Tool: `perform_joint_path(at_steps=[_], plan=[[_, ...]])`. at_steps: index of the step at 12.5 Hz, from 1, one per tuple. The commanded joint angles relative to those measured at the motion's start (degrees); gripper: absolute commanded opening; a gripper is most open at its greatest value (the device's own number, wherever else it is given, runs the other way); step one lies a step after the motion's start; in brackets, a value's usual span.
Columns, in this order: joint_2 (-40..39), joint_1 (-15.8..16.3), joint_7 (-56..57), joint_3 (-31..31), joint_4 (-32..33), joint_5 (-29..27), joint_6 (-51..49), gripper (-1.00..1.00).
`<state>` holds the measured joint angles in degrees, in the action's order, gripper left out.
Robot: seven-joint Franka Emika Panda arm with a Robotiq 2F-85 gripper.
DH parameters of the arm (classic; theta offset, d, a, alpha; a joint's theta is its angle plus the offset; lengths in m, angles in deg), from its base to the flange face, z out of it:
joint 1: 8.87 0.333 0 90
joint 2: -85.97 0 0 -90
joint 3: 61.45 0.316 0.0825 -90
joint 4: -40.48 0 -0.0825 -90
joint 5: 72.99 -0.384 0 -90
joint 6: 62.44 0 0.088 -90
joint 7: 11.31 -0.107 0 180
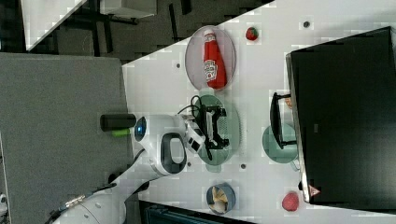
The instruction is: Drag strainer left to right.
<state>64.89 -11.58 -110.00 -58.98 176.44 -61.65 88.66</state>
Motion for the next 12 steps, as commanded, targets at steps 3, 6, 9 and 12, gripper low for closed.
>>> perform_joint_path(at_steps=[3, 6, 9, 12], plan=[[0.1, -0.4, 6.3, -6.3, -1.3, 0.4, 0.9, 1.00], [0.1, -0.4, 8.4, -8.1, -1.3, 0.4, 1.0, 1.00], [0.1, -0.4, 13.7, -9.3, -1.3, 0.4, 1.0, 1.00], [0.1, -0.4, 13.3, -10.7, -1.4, 0.3, 1.1, 1.00]])
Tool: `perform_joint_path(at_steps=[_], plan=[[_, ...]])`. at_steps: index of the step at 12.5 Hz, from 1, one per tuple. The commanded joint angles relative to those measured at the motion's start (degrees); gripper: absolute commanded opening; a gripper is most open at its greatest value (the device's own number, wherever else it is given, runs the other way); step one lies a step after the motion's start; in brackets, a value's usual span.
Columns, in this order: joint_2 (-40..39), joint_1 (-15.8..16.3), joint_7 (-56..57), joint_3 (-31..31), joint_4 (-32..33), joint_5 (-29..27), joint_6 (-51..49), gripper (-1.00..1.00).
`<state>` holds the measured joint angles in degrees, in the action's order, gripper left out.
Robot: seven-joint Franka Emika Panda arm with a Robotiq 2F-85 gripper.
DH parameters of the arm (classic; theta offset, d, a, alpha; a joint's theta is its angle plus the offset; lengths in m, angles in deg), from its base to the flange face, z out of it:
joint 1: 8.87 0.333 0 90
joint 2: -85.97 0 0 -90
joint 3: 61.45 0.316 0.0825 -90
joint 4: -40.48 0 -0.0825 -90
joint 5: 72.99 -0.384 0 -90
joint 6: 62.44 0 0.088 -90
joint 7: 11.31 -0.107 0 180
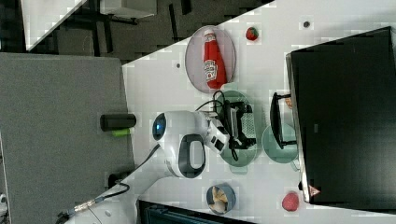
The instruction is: Drag strainer left to right.
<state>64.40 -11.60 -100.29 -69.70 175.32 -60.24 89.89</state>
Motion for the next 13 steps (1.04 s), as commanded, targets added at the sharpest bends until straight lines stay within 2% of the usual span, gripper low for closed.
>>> perform_joint_path(at_steps=[1, 3, 7, 10, 13], plan=[[0.7, -0.4, 3.6, 0.2, -0.2, -1.1, -0.2, 1.00], [2.9, -0.2, 8.4, 1.7, 0.2, -1.1, -0.7, 1.00], [13.3, -0.2, 33.2, 4.6, 0.8, -1.3, -4.0, 1.00], [22.8, -0.1, 35.6, 5.7, -0.9, -2.6, -13.7, 1.00], [32.4, 0.2, 35.6, 8.3, -4.5, -4.9, -29.0, 1.00]])
